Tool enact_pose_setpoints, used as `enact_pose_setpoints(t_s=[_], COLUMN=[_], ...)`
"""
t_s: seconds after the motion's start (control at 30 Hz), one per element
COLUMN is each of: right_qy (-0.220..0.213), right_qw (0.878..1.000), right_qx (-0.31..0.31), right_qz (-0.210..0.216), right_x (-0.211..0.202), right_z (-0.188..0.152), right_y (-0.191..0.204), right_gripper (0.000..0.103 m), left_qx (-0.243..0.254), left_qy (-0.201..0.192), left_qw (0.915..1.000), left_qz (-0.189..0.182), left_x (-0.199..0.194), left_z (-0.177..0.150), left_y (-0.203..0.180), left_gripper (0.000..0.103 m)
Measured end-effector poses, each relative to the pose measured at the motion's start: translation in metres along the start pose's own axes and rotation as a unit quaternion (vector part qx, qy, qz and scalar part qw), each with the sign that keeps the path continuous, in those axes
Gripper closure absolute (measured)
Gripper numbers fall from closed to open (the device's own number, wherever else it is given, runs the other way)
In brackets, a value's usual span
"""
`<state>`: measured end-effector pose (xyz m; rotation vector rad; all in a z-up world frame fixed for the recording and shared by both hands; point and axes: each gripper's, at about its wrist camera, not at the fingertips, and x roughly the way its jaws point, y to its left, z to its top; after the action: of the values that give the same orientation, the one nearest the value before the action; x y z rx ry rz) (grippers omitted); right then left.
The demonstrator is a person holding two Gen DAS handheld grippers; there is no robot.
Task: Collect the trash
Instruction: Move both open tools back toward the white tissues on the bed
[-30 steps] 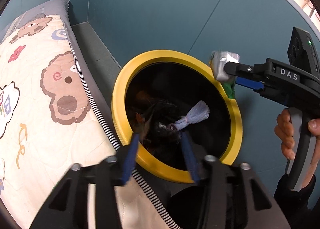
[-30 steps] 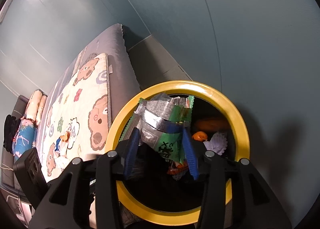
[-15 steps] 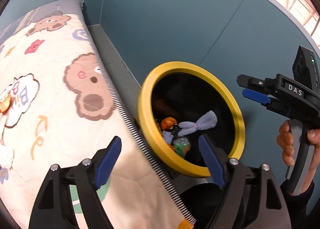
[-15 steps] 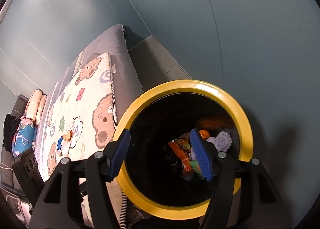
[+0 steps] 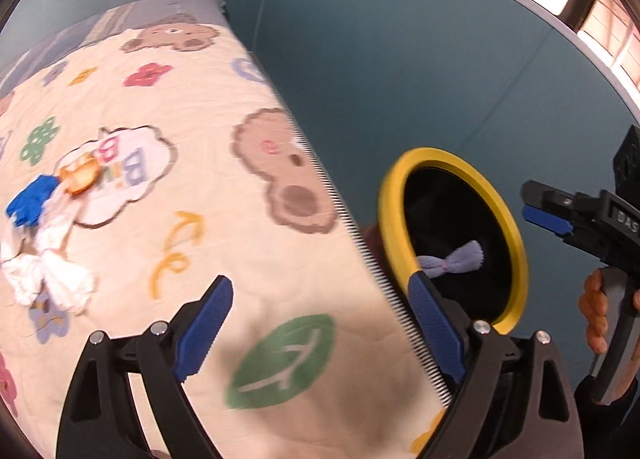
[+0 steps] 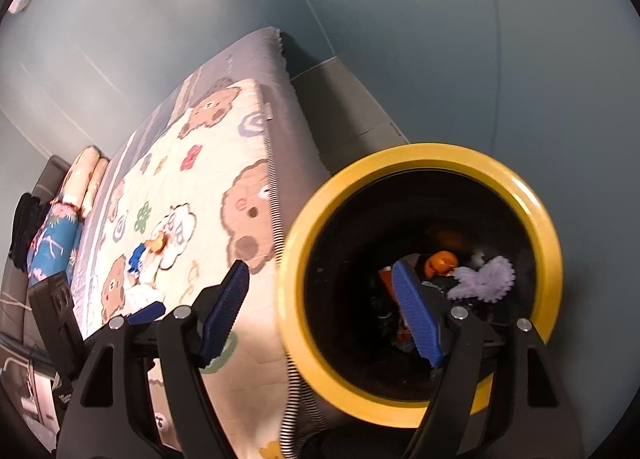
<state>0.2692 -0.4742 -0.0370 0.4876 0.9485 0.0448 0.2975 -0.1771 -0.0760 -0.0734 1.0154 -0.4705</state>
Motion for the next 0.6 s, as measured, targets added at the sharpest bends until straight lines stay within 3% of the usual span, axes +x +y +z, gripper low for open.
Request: enact_pose_setpoints(t_s=[0.4,0.6], right_qy=[0.018,0.031], right_qw=[0.998,0.994], right_qx=[-0.059,-0.095], right_qz=[0.028,0.046], right_x=[0.018,0.035], right_z=[-0.005,-0.012], right_y=[0.077,0.123], right_gripper=[0.031,0.031], left_qx=[-0.061,-0.096], left_qy=[-0.014,-0.018], left_qw=[0.9959,0.9896], left_qz=[0.065,0.105], left_x=[-0.033,-0.047], left_z=[-0.014,-0.020], left_y=[0.097,0.154], left_gripper=[0.017,0.017])
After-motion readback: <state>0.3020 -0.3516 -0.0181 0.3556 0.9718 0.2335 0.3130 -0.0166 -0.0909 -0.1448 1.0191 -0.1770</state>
